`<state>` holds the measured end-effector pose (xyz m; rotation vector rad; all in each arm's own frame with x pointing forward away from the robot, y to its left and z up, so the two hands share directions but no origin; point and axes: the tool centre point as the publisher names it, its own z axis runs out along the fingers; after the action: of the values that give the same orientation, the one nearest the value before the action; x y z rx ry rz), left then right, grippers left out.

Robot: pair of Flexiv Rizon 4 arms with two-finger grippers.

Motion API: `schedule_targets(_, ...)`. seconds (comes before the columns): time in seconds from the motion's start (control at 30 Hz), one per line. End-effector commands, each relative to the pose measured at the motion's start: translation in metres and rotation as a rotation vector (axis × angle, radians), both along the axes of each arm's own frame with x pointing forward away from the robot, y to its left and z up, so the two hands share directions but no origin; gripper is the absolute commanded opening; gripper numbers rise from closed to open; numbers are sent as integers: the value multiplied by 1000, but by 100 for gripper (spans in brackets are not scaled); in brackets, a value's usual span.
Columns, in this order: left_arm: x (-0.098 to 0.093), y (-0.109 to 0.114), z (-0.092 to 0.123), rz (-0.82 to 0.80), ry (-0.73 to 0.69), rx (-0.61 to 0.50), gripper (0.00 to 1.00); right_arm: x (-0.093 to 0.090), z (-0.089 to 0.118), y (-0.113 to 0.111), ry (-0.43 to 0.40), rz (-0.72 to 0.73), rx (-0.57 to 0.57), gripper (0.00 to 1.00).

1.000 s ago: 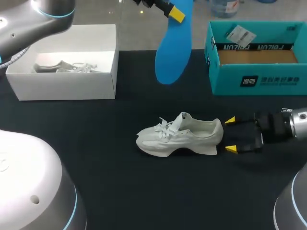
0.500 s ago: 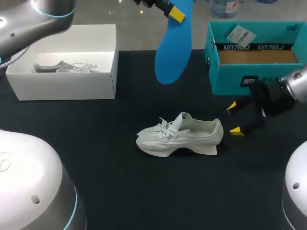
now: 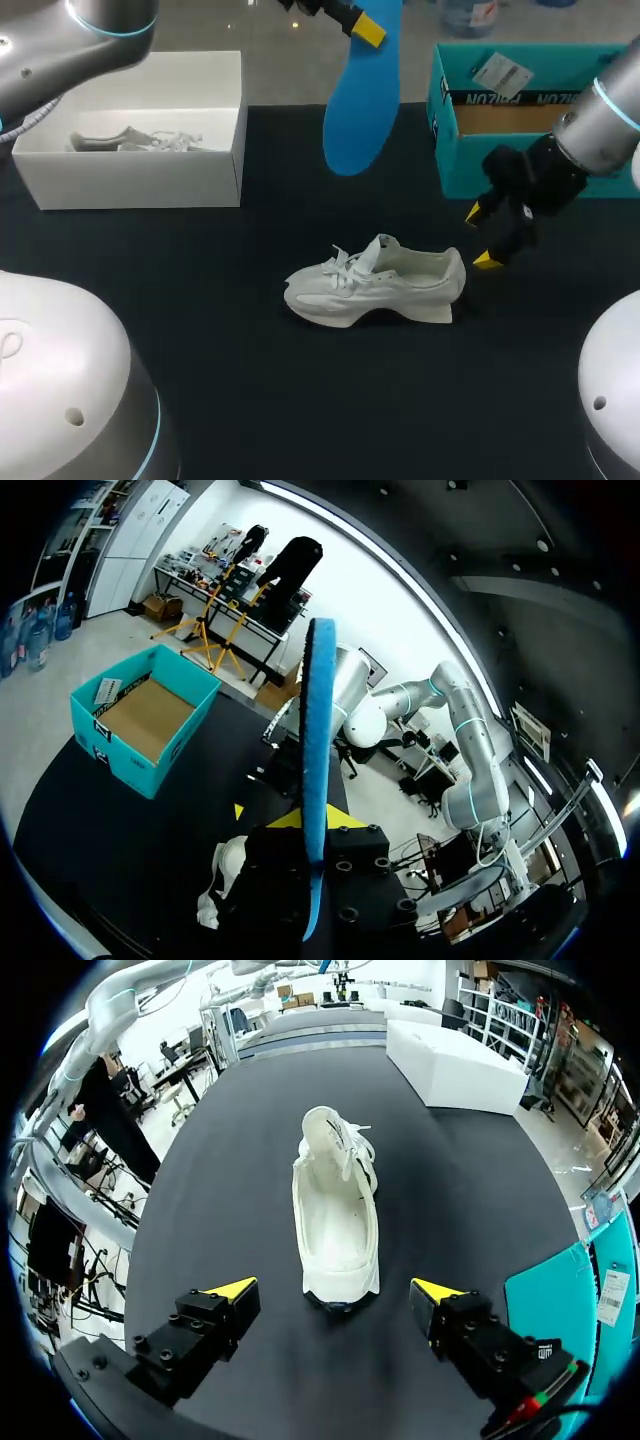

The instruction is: Take the shoe out of the shoebox, open the shoe tongue, remove and reinsert the insole, then place the shoe into the shoebox

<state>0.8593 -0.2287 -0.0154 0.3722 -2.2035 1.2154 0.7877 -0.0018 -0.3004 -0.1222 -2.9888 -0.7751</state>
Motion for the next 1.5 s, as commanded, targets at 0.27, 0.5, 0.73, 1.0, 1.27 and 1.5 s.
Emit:
schedule_targets(0.27, -14, 14, 7, 24, 9, 4, 0, -5, 1, -3, 17, -30, -132, 100)
schedule_targets(0.5, -9, 20, 15, 24, 32, -1, 0, -5, 1, -3, 17, -30, -132, 100)
schedule_targets(0.73, -6, 20, 14, 2, 65, -6, 0, -5, 1, -3, 17, -30, -132, 100)
schedule_targets(1.0, -6, 20, 14, 2, 65, -6, 0, 9, 12, 7, 39, -44, -173, 100)
schedule_targets(1.27, -6, 20, 14, 2, 65, -6, 0, 30, 14, 34, 65, -57, -210, 100)
schedule_targets(1.5, -6, 20, 14, 2, 65, -6, 0, 42, -6, 51, 93, -64, -217, 100)
